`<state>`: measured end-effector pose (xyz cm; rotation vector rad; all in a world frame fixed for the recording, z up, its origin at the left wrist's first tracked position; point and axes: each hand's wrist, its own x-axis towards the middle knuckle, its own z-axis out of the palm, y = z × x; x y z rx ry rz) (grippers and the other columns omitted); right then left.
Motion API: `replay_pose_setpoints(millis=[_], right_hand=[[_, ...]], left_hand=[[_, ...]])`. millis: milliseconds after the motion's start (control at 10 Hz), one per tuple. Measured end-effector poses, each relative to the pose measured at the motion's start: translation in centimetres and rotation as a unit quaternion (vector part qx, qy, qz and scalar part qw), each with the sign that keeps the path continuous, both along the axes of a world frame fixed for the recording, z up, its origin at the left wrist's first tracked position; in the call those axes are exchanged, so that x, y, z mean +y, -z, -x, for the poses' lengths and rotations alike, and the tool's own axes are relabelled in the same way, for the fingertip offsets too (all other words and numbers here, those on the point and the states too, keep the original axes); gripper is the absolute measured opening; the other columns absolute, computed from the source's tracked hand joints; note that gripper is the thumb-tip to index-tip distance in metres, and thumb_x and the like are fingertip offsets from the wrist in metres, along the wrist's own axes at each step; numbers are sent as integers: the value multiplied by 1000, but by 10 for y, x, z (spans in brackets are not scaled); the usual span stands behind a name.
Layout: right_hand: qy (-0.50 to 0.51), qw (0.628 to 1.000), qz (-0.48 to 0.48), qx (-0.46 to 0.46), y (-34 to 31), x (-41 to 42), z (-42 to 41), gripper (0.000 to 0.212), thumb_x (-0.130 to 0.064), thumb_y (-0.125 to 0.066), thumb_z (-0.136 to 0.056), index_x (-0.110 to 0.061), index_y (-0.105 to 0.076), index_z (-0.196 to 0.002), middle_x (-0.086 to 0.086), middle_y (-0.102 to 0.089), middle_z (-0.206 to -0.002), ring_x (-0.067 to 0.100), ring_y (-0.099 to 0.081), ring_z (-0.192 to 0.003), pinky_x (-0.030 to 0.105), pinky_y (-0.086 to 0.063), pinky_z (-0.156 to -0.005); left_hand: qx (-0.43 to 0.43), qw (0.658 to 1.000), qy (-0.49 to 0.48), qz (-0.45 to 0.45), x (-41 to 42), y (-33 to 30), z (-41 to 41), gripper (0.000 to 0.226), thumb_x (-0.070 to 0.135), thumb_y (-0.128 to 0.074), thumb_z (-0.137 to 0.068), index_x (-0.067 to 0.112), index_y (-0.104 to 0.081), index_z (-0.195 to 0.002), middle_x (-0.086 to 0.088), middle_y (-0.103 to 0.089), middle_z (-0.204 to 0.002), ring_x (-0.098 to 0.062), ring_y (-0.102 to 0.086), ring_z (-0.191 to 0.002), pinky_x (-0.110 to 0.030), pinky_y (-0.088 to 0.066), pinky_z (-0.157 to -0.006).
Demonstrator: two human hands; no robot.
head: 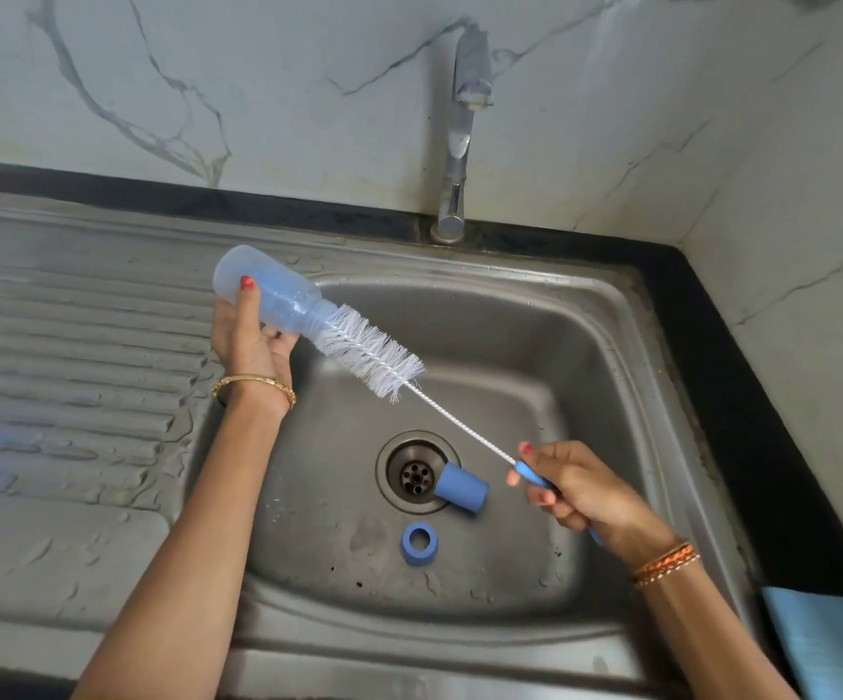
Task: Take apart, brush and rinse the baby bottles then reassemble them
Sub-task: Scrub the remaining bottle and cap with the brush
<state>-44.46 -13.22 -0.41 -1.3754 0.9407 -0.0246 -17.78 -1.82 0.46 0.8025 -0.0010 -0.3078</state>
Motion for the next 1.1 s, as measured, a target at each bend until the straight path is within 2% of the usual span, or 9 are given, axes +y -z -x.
replay_pose_setpoints(millis=[100, 300, 400, 500, 700, 800, 900, 1000, 1100], right_hand=[[21, 969, 247, -21, 4, 2, -1, 24, -27, -66, -84, -16, -57, -65, -2, -53, -51, 4, -41, -35, 13, -30, -38], [28, 697, 716, 27, 11, 3, 4, 20, -37, -60, -78, -20, -71, -74, -3, -63, -61, 20, -61, -49, 17, -31, -42], [28, 780, 621, 77, 2, 6, 2, 31, -31, -49, -89, -16, -71, -71, 1, -60, -55, 21, -57, -46, 18, -33, -43], [-12, 1000, -10, 13, -14, -3, 0, 31, -26, -52, -86, -12, -60, -60, -5, -32, -39, 5, -26, -29, 10, -17, -33], [-33, 980, 194, -28, 4, -1, 1, 18, -26, -66, -84, -17, -63, -69, -9, -46, -45, 6, -38, -41, 12, -26, -41], [5, 804, 593, 45, 17, -1, 3, 11, -29, -71, -79, -23, -69, -71, -9, -62, -58, 12, -57, -50, 16, -33, -45], [32, 900, 433, 41, 8, 2, 2, 25, -26, -59, -89, -15, -71, -70, 1, -57, -52, 13, -51, -42, 17, -32, -43], [-12, 993, -112, 22, -7, -2, 4, 32, -32, -49, -88, -13, -57, -63, -7, -28, -43, 1, -20, -31, 10, -13, -31], [-30, 999, -24, 22, 3, -4, 3, 30, -31, -48, -94, -14, -58, -71, -8, -31, -42, 1, -19, -34, 11, -13, -32]], left_hand=[[-1, 1000, -21, -13, 2, 1, 3, 11, 14, -54, -93, 14, -57, -103, -6, -63, -101, -19, -67, -92, -35, -57, -72], [25, 998, -54, -10, 4, 3, -2, 13, 15, -56, -92, 13, -57, -104, -5, -63, -100, -26, -63, -104, -38, -58, -76], [21, 999, -36, -18, 3, 3, -2, 14, 15, -55, -92, 14, -55, -106, -5, -61, -103, -22, -62, -100, -37, -58, -75], [39, 999, 6, 9, 1, 1, -5, 26, 24, -50, -95, 8, -52, -116, -10, -58, -112, -22, -61, -100, -32, -58, -70], [82, 996, -13, 15, 2, 6, -6, 47, 26, -55, -92, -1, -45, -130, -20, -52, -127, -30, -58, -110, -34, -57, -66], [71, 997, -16, -2, 2, 7, -6, 24, 21, -55, -93, 7, -52, -112, -13, -58, -113, -24, -62, -98, -34, -58, -66], [25, 1000, -1, -16, 2, 4, -2, 10, 18, -53, -94, 13, -53, -103, -7, -60, -104, -18, -64, -93, -33, -58, -70], [-24, 999, 25, -29, 2, 1, -1, 10, 16, -48, -96, 17, -53, -104, -3, -59, -103, -14, -64, -93, -33, -58, -76], [-46, 998, 10, -45, 3, 2, -3, 9, 17, -51, -95, 19, -55, -102, -3, -59, -104, -16, -63, -97, -33, -58, -75]])
